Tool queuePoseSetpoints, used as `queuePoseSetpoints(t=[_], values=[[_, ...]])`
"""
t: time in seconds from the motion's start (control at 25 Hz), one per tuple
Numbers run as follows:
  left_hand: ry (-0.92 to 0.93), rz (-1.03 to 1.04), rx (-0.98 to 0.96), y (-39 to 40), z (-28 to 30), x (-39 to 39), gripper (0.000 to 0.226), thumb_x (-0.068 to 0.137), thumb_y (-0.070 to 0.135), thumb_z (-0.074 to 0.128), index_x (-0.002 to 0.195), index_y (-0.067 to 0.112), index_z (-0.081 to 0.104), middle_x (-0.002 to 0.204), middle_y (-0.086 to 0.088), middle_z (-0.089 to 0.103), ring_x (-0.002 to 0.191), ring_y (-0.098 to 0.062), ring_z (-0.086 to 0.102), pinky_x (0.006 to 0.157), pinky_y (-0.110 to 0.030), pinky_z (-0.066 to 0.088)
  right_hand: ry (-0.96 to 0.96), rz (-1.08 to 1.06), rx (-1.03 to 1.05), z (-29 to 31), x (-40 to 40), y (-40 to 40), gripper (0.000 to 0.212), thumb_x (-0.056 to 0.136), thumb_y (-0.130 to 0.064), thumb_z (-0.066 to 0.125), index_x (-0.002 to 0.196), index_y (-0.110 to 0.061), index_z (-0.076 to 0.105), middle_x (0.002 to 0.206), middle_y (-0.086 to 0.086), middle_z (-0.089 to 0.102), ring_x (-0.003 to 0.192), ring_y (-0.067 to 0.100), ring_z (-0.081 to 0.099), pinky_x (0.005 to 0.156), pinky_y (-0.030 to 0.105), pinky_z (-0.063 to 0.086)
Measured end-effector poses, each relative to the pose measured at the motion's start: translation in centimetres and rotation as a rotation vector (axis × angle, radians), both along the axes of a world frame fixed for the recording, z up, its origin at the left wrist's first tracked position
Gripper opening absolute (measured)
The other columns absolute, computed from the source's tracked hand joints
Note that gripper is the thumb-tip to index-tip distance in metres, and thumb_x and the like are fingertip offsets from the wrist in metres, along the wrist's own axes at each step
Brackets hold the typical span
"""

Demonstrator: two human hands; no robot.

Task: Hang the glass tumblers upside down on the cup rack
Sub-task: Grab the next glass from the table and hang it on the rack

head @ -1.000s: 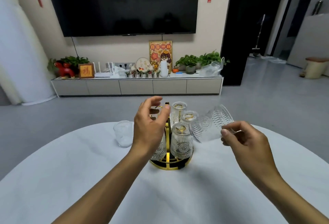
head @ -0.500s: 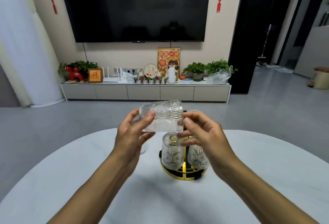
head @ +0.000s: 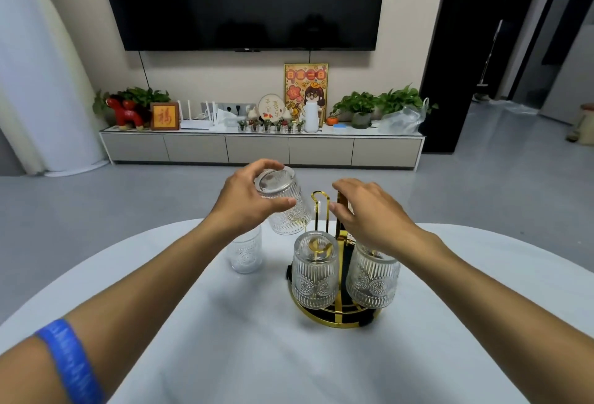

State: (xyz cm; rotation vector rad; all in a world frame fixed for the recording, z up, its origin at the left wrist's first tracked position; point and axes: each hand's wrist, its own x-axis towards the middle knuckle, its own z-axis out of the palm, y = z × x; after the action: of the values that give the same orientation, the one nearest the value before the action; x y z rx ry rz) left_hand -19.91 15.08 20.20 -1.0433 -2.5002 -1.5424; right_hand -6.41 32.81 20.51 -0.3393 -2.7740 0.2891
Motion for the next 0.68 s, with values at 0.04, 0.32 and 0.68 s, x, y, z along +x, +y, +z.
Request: queuePoseSetpoints(t=[0.04, 0.32, 0.68], values=[[0.025, -0.016, -0.026, 0.3, -0.3, -0.2, 0.061, 0.059, 0.033, 0.090, 0.113, 0.033, 0.062, 0.114, -0.002, 0.065, 0.100, -0.022, 0.064, 0.088, -0.046, 0.054, 0.002, 0.003, 0.000, -0.2, 0.1, 0.1, 0.035, 0.098, -0.037, 0.047, 0.122, -0.011, 0.054, 0.129, 0.008, 0.058, 0.111, 0.034, 0.051, 0.087, 0.047, 0.045], [0.077, -0.058, -0.156, 1.0, -2.4, -0.3, 0.057, 0.060, 0.039, 0.088, 0.111, 0.036, 0.062, 0.115, 0.005, 0.066, 0.101, -0.018, 0.061, 0.088, -0.042, 0.053, 0.018, 0.002, 0.035, -0.6, 0.4, 0.1, 0.038, 0.099, -0.041, 0.043, 0.125, -0.015, 0.052, 0.135, 0.004, 0.056, 0.114, 0.034, 0.050, 0.088, 0.046, 0.042], [0.110, -0.058, -0.248, 1.9, -4.8, 0.3, 0.053, 0.065, 0.029, 0.087, 0.112, 0.032, 0.062, 0.114, 0.003, 0.068, 0.100, -0.020, 0.061, 0.084, -0.041, 0.054, 0.038, 0.004, 0.038, -0.8, 0.4, 0.4, 0.043, 0.098, -0.044, 0.042, 0.131, -0.018, 0.049, 0.138, 0.004, 0.054, 0.118, 0.035, 0.049, 0.090, 0.047, 0.042]])
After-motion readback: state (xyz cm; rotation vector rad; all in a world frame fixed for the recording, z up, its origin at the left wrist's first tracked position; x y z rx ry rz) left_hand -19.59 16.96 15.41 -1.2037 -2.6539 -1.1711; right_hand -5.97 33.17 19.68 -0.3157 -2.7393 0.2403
